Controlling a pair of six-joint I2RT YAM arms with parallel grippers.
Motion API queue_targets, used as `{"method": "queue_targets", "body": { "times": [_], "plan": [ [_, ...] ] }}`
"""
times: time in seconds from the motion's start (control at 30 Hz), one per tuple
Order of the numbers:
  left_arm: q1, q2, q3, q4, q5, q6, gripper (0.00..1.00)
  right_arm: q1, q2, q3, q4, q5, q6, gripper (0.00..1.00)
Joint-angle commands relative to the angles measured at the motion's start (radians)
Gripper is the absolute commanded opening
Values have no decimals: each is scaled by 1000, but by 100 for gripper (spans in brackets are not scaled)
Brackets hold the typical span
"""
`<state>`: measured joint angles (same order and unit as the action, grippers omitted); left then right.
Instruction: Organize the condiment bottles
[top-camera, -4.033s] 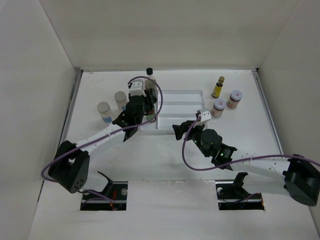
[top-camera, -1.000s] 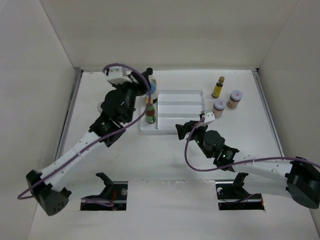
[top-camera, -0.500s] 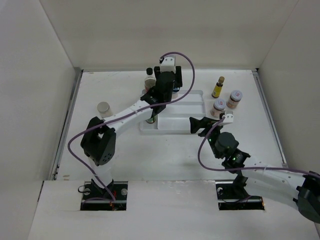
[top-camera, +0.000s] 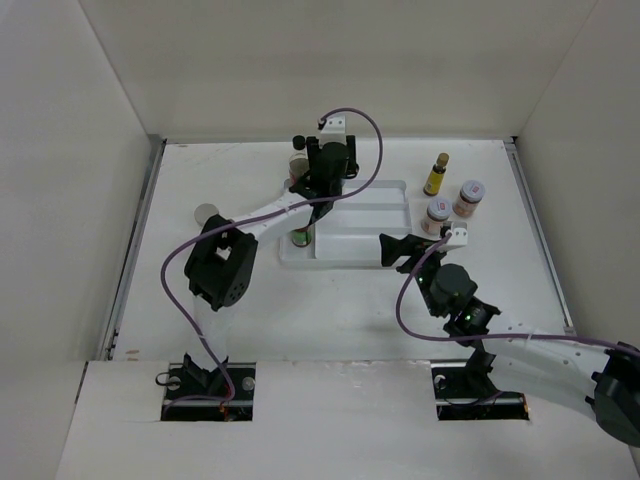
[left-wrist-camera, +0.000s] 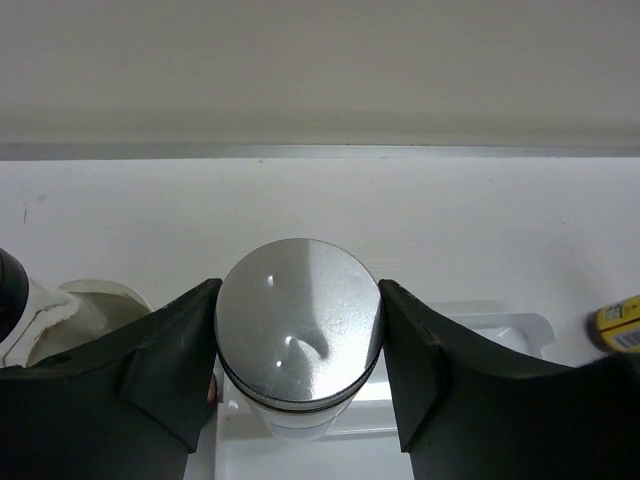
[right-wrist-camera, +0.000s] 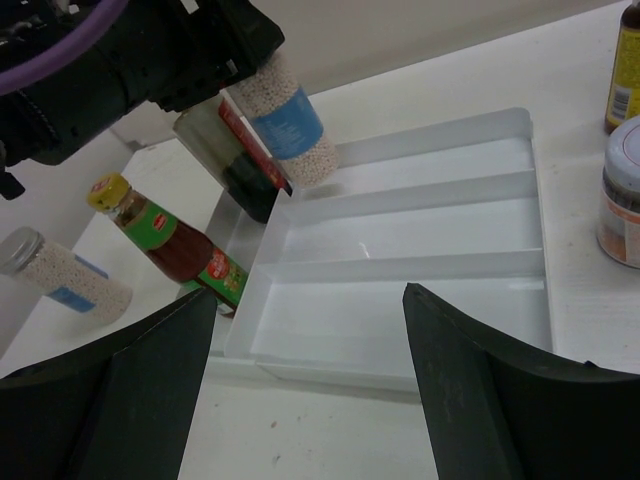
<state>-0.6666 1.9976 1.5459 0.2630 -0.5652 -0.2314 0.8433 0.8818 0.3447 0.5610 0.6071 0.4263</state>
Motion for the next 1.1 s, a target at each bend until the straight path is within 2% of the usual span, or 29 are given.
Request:
{"method": "queue_targets", "body": {
  "times": [0.0, 0.6, 0.67, 0.87, 1.07],
  "plan": [
    [2, -23, 56, 162, -10, 3, 30, -11, -3, -4, 48, 11, 14, 82],
    [-14, 56, -35, 236, -79, 3, 36, -8, -14, -4, 46, 10, 14, 82],
    [-17, 53, -52, 243, -88, 1, 40, -10, -14, -4, 46, 10, 14, 82],
    [-37, 18, -107, 294, -101, 6, 68, -8, -9, -3, 46, 10, 14, 82],
    [-64, -98, -132, 300, -88, 14, 81, -8, -14, -3, 46, 10, 14, 82]
  ]
}}
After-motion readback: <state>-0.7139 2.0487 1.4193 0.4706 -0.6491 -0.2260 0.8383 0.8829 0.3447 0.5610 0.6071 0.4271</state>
